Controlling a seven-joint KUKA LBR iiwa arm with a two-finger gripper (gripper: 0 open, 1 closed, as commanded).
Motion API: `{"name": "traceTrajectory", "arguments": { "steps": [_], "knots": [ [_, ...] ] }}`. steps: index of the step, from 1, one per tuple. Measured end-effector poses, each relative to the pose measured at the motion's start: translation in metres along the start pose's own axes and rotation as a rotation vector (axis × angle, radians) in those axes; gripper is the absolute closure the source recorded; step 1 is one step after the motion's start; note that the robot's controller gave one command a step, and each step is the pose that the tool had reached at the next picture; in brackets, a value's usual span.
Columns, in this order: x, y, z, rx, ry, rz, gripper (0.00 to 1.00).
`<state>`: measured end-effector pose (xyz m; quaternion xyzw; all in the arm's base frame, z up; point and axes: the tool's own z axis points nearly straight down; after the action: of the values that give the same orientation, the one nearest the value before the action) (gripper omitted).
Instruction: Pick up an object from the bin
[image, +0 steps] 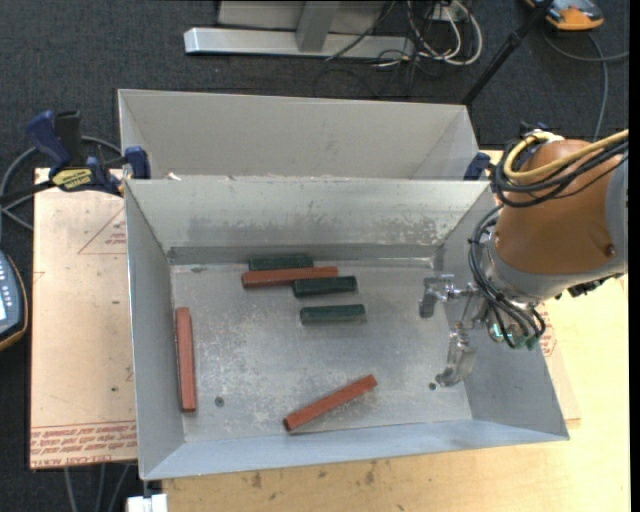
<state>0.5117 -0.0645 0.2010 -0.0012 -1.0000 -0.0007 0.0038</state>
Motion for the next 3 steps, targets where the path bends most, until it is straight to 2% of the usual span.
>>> {"name": "traceTrajectory", "arguments": {
  "steps": [1,2,3],
  "knots": [
    [0.018,0.076,0.131,0.003,-0.019,-0.39,0.0],
    [0.018,0.112,0.1,0.0,-0.012,-0.328,0.0],
    [0.028,0.127,0.087,0.001,-0.01,-0.372,0.0]
  ]
}}
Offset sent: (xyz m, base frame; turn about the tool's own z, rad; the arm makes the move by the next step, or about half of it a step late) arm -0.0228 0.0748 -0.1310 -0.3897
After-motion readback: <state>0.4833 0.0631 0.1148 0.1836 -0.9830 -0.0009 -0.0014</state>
